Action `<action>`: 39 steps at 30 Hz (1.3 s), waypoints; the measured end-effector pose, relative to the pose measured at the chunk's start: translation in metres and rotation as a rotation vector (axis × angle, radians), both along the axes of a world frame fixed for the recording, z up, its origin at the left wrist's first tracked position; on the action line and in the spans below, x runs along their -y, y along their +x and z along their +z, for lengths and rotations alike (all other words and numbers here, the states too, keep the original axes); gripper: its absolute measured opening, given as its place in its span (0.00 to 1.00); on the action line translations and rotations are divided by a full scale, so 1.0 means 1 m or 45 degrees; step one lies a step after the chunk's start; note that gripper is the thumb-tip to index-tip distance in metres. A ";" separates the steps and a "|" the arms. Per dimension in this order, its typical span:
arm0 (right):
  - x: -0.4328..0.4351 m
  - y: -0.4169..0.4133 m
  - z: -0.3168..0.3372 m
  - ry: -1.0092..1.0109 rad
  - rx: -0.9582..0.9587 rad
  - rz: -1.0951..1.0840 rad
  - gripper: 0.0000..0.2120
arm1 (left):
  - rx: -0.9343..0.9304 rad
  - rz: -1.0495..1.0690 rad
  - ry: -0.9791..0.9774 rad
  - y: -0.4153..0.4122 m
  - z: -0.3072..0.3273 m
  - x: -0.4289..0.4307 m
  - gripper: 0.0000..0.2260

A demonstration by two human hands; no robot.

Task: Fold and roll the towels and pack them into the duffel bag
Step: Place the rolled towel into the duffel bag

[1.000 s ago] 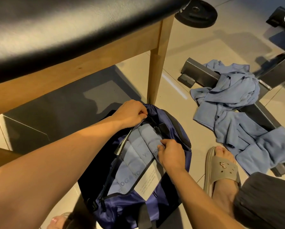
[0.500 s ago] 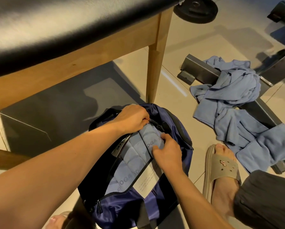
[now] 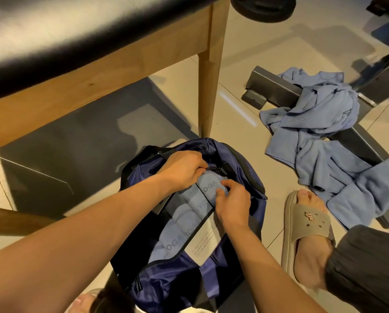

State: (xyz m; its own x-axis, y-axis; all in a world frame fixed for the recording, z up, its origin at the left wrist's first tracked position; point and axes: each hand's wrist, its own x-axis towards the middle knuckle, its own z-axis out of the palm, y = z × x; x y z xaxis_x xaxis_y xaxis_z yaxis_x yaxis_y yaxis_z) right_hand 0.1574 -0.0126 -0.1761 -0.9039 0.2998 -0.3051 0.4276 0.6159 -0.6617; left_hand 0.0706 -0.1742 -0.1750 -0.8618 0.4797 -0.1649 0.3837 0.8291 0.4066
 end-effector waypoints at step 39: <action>-0.092 0.062 0.002 -0.353 0.006 -0.563 0.16 | -0.140 0.035 -0.318 0.023 -0.028 -0.041 0.30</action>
State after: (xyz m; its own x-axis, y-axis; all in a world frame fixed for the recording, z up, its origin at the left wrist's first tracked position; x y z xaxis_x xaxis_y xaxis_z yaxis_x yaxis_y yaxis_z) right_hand 0.2189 0.0795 -0.1737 -0.7075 0.5600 -0.4311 0.6106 0.1773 -0.7718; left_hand 0.0940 -0.1329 -0.2025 -0.8933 0.4120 -0.1799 0.3901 0.9092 0.1454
